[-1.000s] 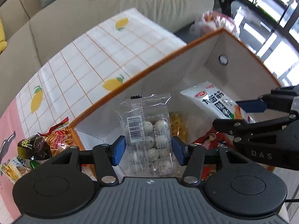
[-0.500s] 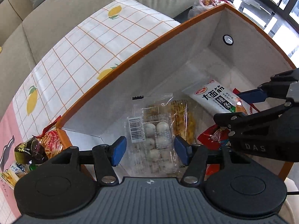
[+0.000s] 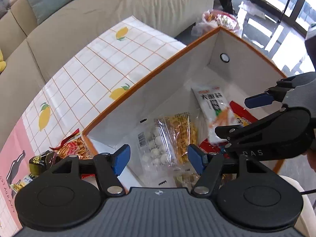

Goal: Organize snacks
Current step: 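Open both tools to release the packets and withdraw from the box, then grasp the yellow chip bag with the left tool while the right tool grasps the red Mimi bag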

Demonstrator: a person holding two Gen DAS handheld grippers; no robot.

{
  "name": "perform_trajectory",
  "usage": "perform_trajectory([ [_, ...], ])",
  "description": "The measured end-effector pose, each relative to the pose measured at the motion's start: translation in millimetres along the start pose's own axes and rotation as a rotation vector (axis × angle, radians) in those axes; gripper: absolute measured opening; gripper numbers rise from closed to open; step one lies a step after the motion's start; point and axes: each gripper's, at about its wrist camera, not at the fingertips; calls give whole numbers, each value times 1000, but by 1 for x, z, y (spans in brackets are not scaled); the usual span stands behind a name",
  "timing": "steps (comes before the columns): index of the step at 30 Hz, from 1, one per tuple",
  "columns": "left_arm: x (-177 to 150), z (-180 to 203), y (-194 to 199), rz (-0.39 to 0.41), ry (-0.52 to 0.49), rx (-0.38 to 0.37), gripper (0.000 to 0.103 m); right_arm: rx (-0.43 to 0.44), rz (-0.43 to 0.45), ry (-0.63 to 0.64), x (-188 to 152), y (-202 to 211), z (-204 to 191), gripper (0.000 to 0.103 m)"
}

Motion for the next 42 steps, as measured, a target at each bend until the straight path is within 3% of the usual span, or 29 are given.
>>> perform_trajectory([
  [14,-25,-27,80,122,74,2,78,22,141,18,-5,69,-41,77],
  [24,-76,-82,126,231,134,85,78,201,335,31,-21,108,-107,76],
  [28,-103,-102,129,236,146,127,78,246,381,78,-30,108,-141,76],
  [33,-131,-131,122,210,159,152,78,282,378,188,-30,93,-177,76],
  [42,-158,-192,103,216,344,155,83,262,331,293,-10,56,-215,76],
])
Point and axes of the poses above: each gripper's, at about its wrist camera, not at the fingertips, and y roughly against the way its jaws point, z to its right, x to its top, and after that the axes turned 6 degrees about z, right-handed
